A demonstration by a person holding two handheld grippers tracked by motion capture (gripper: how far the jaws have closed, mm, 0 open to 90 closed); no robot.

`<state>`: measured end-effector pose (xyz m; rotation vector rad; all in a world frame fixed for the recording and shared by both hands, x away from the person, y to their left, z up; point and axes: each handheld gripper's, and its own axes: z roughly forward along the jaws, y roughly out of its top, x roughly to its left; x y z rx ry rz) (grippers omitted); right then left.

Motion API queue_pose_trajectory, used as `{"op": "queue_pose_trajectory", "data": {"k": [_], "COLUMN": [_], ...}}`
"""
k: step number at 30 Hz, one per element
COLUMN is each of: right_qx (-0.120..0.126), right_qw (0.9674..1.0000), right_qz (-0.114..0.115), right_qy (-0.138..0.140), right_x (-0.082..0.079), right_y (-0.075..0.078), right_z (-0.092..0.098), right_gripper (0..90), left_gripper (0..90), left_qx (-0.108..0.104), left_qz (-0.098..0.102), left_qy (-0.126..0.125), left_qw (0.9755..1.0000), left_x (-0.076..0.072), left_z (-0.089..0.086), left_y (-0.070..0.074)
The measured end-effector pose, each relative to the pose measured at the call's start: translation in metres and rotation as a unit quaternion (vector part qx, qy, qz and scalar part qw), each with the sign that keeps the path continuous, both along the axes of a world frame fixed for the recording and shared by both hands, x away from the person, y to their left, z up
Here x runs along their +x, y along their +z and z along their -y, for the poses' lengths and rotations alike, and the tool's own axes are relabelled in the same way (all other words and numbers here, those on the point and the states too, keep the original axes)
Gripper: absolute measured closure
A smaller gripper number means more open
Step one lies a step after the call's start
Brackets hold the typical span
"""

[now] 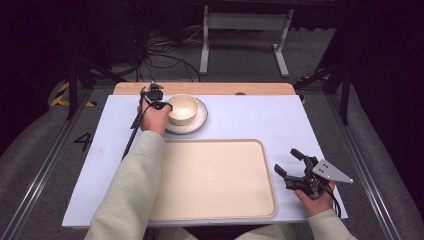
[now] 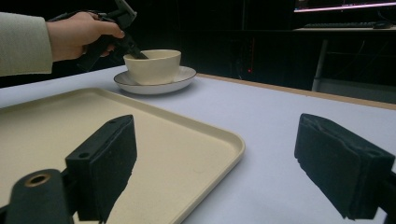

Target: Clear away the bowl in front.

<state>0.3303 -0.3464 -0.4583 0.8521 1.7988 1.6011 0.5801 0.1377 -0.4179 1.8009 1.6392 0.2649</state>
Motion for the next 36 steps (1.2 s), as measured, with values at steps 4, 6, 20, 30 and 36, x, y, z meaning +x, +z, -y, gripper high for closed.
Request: {"op": "queue_pose_trajectory", "data": {"k": [4, 6, 20, 30, 36], "right_qx": [0.0, 0.0, -0.001, -0.004, -0.003], "right_qw": [1.0, 1.0, 1.0, 1.0, 1.0], "right_qz": [0.0, 0.0, -0.001, -0.003, -0.003], "right_qy": [0.0, -0.001, -0.001, -0.001, -0.001], "right_x": [0.0, 0.0, 0.0, 0.001, 0.001], "right_y": [0.0, 0.0, 0.0, 0.0, 0.0], "right_z": [0.0, 0.0, 0.0, -0.001, 0.0], "right_gripper": [13.6, 13.6, 13.6, 13.8, 13.7], "left_gripper": [82.3, 82.2, 81.9, 81.9, 81.8], "left_qx": [-0.004, 0.011, 0.003, 0.001, -0.005], "left_qz": [0.009, 0.009, 0.04, 0.057, 0.068], "left_qy": [-0.003, -0.009, -0.035, -0.038, -0.044], "left_qw": [1.0, 0.9999, 0.9986, 0.9977, 0.9967], "left_x": [-0.001, -0.002, -0.011, -0.019, -0.024], "left_z": [0.0, 0.002, 0.003, -0.007, -0.012], "left_y": [0.004, 0.008, 0.044, 0.063, 0.073]}}
